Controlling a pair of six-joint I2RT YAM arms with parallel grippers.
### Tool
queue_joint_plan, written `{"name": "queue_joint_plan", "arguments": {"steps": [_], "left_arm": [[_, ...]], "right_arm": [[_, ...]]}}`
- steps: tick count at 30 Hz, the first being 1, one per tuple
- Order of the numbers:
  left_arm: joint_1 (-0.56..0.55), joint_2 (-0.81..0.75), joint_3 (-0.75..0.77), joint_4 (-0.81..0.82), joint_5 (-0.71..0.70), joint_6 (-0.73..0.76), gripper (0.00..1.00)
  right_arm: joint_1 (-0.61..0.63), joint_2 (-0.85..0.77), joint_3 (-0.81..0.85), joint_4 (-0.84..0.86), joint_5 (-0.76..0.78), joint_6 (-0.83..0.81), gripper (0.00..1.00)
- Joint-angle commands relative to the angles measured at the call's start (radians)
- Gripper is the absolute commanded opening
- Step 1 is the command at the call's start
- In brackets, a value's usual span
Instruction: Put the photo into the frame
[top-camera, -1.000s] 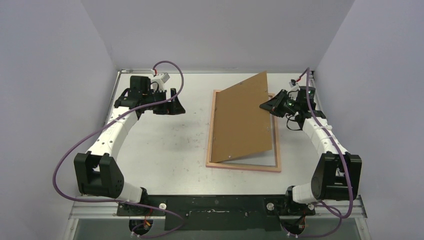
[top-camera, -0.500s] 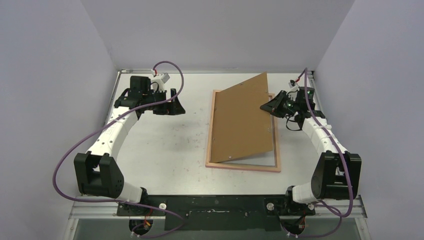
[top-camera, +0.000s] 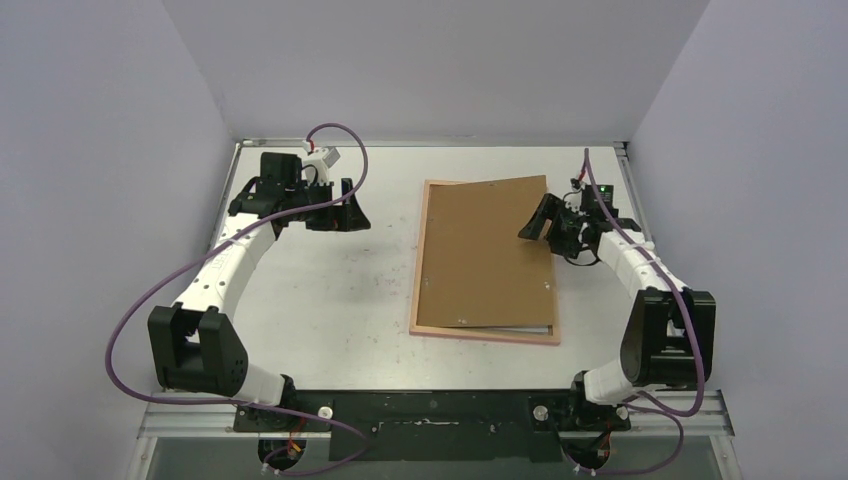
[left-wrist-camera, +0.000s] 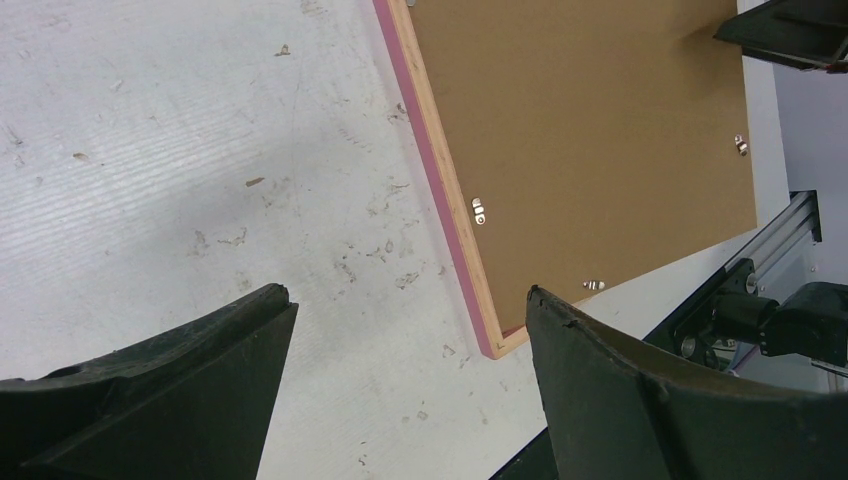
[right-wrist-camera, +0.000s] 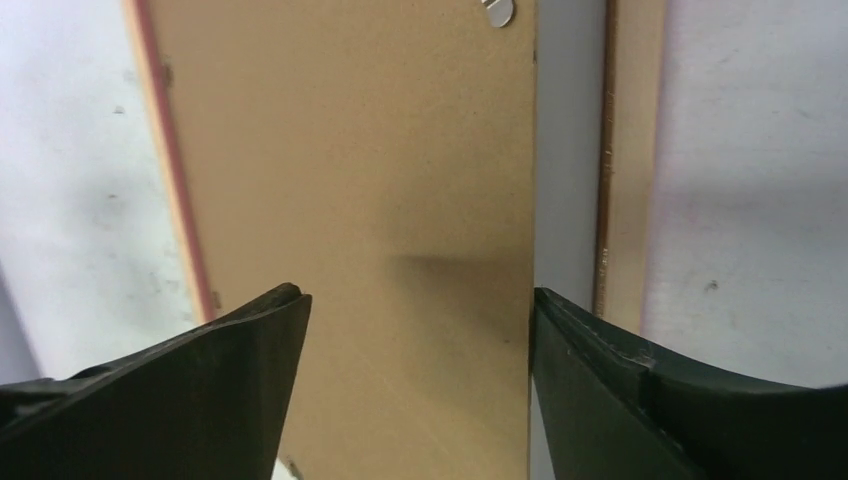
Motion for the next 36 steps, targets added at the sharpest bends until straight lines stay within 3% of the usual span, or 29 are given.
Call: {"name": "queue_joint_plan", "arguments": {"steps": [1, 7, 9, 15, 28, 36], "left_arm": [[0.0, -0.028, 0.02, 0.001, 0.011, 0.018, 0.85], [0.001, -0.03, 0.021, -0.01, 0.01, 0.027, 0.85], [0.002, -0.031, 0.02, -0.012, 0.011, 0.029, 0.85], [0.006, -0.032, 0.021, -0.014, 0.013, 0.028, 0.85], [0.013, -0.029, 0.014, -0.027, 0.023, 0.039, 0.86], [0.008, -0.008, -0.03, -0.01, 0.043, 0.049, 0.9]], "right_arm": [[0.066, 0.011, 0.079, -0.074, 0.159, -0.07, 0.84], [0.127, 0.051, 0.137, -0.146, 0.318, -0.088, 1.0], [0.143, 0.066, 0.157, -0.17, 0.375, -0.094, 0.91], [0.167, 0.074, 0.19, -0.213, 0.491, -0.1, 0.9], [0.135, 0.066, 0.173, -0.156, 0.433, -0.079, 0.9], [0.013, 0.03, 0.022, -0.027, 0.339, -0.011, 0.9]]}}
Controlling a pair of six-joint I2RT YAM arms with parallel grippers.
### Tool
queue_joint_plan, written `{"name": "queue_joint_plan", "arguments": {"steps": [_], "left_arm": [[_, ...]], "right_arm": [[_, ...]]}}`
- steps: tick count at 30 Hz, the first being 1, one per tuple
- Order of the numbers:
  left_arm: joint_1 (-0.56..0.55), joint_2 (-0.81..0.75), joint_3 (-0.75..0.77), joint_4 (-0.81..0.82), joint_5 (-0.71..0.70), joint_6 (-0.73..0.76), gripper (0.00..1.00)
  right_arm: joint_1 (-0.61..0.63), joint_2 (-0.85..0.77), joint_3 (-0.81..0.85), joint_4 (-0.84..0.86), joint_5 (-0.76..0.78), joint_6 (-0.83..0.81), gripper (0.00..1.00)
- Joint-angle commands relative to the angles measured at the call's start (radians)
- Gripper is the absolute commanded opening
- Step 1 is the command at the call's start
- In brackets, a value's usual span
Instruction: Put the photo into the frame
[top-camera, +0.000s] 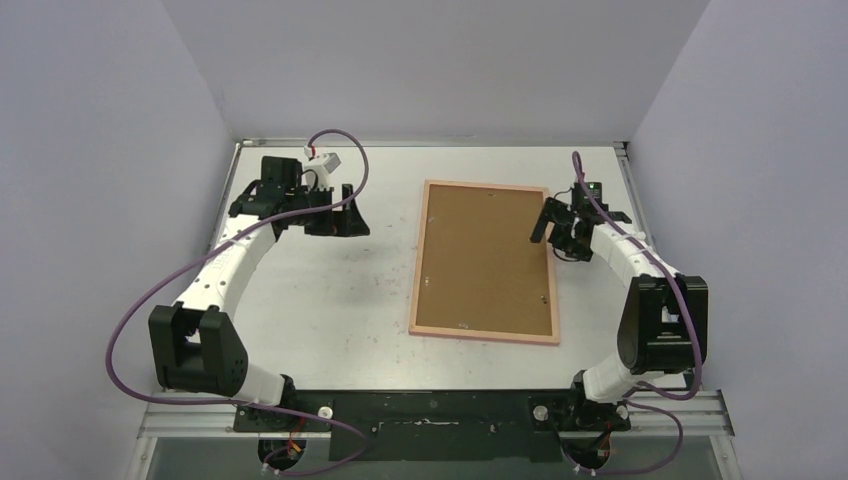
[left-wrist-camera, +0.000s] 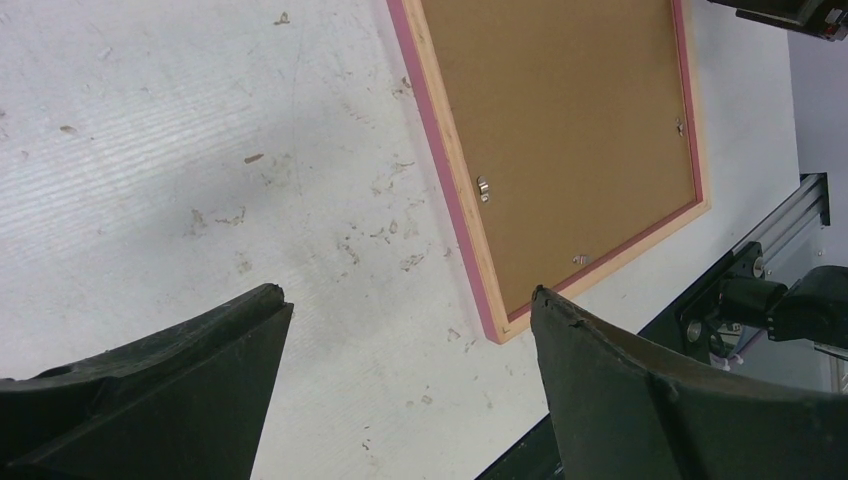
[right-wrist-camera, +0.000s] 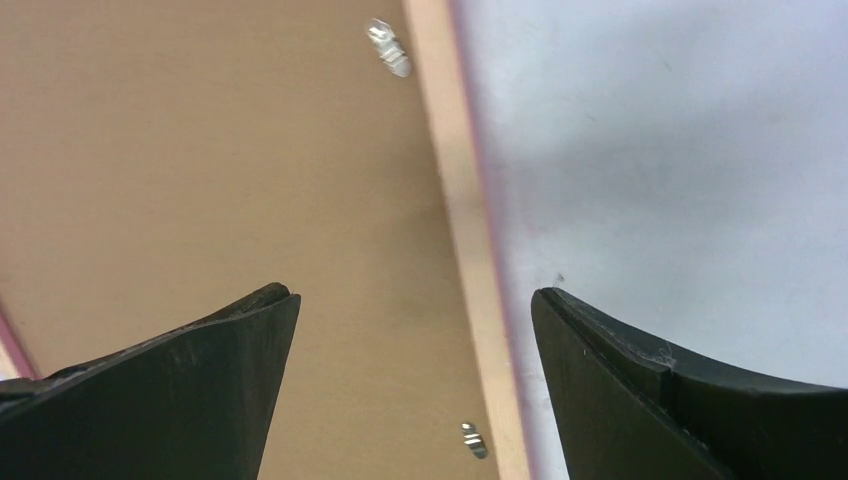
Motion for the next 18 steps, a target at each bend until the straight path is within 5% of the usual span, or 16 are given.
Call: {"name": "queue_joint_plan", "arguments": {"steps": [1, 12, 18], "left_arm": [[-0.001, -0.001, -0.024, 0.017, 0.04, 0.022, 0.9], [0.0, 0.019, -0.062, 0.016, 0.054, 0.045, 0.88], [0.069, -0.007, -0.069, -0.003, 0.087, 0.069, 0.97]], "right_arm": [[-0.072, -0.056, -0.087, 0.104, -0.05, 0.047, 0.9], [-0.13, -0.02, -0.228, 0.308, -0.184, 0.107, 0.9], [-0.14, 0.043, -0.162, 0.348, -0.184, 0.121, 0.9]]}}
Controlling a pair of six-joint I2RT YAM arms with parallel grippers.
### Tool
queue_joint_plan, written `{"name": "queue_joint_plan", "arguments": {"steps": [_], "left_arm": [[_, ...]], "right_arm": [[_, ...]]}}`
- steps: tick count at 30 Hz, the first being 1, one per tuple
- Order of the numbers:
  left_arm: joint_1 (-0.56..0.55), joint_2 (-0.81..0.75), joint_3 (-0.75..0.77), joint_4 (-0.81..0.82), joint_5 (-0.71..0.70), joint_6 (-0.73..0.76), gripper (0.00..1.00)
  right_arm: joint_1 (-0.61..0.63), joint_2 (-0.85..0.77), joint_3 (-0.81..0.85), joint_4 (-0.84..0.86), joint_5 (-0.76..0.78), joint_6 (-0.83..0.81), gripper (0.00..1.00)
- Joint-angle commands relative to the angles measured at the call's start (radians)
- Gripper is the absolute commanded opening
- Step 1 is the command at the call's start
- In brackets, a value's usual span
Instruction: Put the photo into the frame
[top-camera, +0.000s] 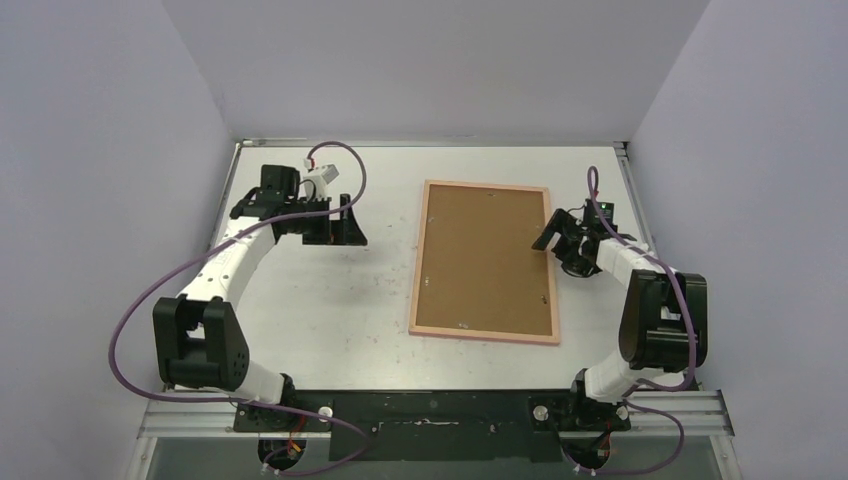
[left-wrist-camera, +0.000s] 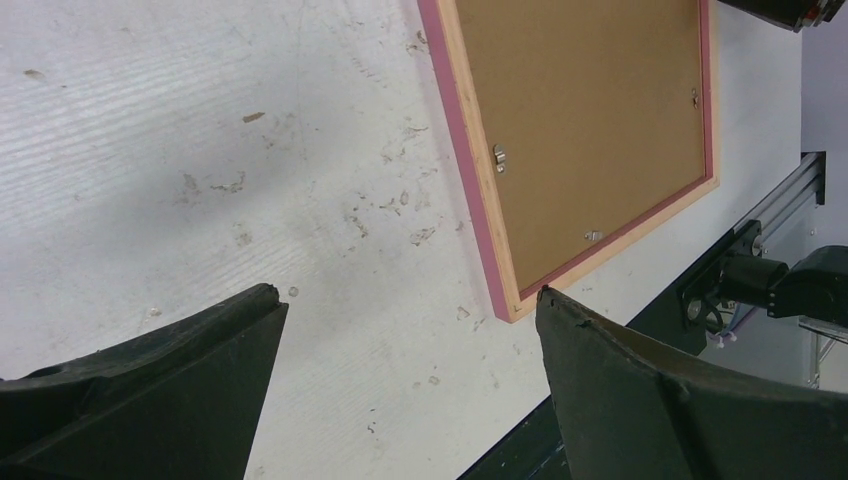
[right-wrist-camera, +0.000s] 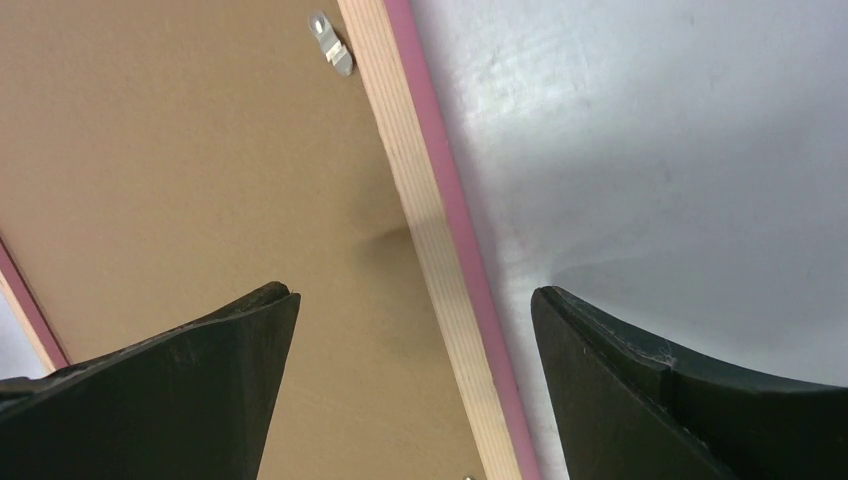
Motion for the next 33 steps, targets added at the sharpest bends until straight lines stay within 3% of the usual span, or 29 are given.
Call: {"name": "queue_joint_plan", "arguments": {"steps": [1, 9, 30, 33], "left_arm": [[0.061, -0.036, 0.003, -0.004, 0.045, 0.045, 0.97], [0.18, -0.012, 0.027, -0.092, 0.078, 0.129, 0.96], [0.215, 0.083, 0.018, -0.088, 0.012, 0.193, 1.0], [0.215, 0.109, 0.014, -0.067, 0.035, 0.189, 0.88]], "right_arm": [[-0.014, 0.054, 0.079, 0.103, -0.022, 0.028, 0.9], [0.002, 0.169, 0.098, 0.186, -0.098, 0.077, 0.9], [0.324, 0.115, 0.042, 0.288, -0.043, 0.209, 0.9], [0.369, 0.129, 0.09, 0.286, -0.069, 0.202, 0.9]]}}
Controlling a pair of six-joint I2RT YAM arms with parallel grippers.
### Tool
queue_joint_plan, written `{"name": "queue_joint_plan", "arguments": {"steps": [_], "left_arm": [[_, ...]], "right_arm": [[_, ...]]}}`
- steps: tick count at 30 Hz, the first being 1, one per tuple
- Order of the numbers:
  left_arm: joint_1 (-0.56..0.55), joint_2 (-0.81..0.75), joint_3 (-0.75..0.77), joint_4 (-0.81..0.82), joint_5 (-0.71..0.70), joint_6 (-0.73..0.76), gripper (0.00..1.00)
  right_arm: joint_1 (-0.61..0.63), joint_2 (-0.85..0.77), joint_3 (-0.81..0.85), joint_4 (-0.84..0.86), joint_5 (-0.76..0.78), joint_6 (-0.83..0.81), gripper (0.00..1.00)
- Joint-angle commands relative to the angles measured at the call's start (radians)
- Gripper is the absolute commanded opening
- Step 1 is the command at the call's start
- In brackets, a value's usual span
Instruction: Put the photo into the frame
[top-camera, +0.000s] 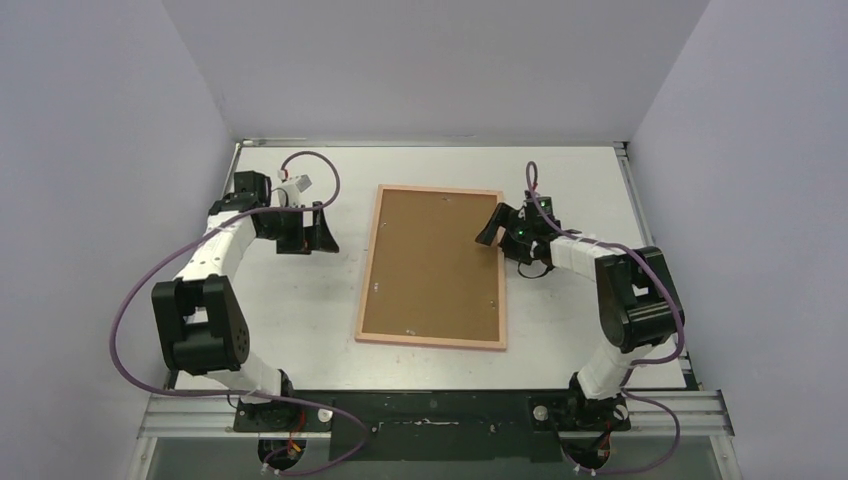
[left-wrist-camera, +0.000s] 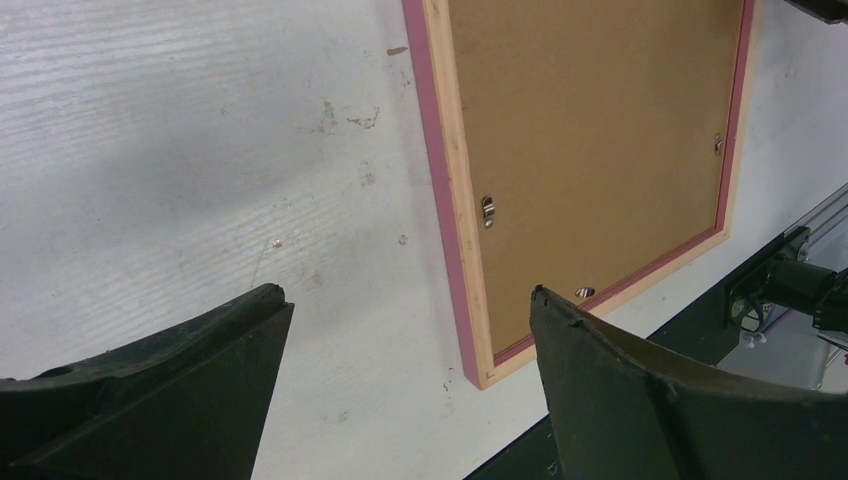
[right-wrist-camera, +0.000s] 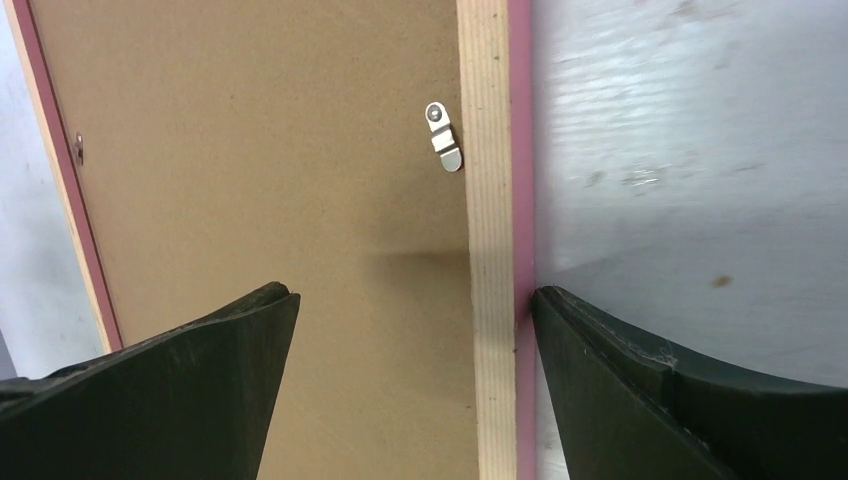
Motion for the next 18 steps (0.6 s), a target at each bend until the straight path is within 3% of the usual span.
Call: {"name": "queue_joint_plan", "arguments": {"steps": [1, 8, 11, 14, 18], "left_arm": [[0.006, 0.035, 0.01, 0.06, 0.023, 0.009, 0.85], [0.001, 0.149, 0.022, 0.122, 0.021, 0.007, 0.77], [-0.004, 0.222, 0.036, 0.137, 0.03, 0.007, 0.65], [-0.005, 0.266, 0.041, 0.119, 0.046, 0.021, 0.53], [-0.005, 0.255, -0.006, 0.121, 0.069, 0.051, 0.48]], "right_arm": [[0.072, -0.015, 0.055, 0.032, -0.049, 0.021, 0.9], [0.134, 0.05, 0.165, -0.003, -0.065, -0.002, 0.9], [0.138, 0.054, 0.199, -0.075, 0.005, -0.011, 0.9], [0.143, -0.015, 0.189, -0.104, 0.091, -0.012, 0.9], [0.214, -0.117, 0.177, -0.133, 0.172, -0.001, 0.9]]}}
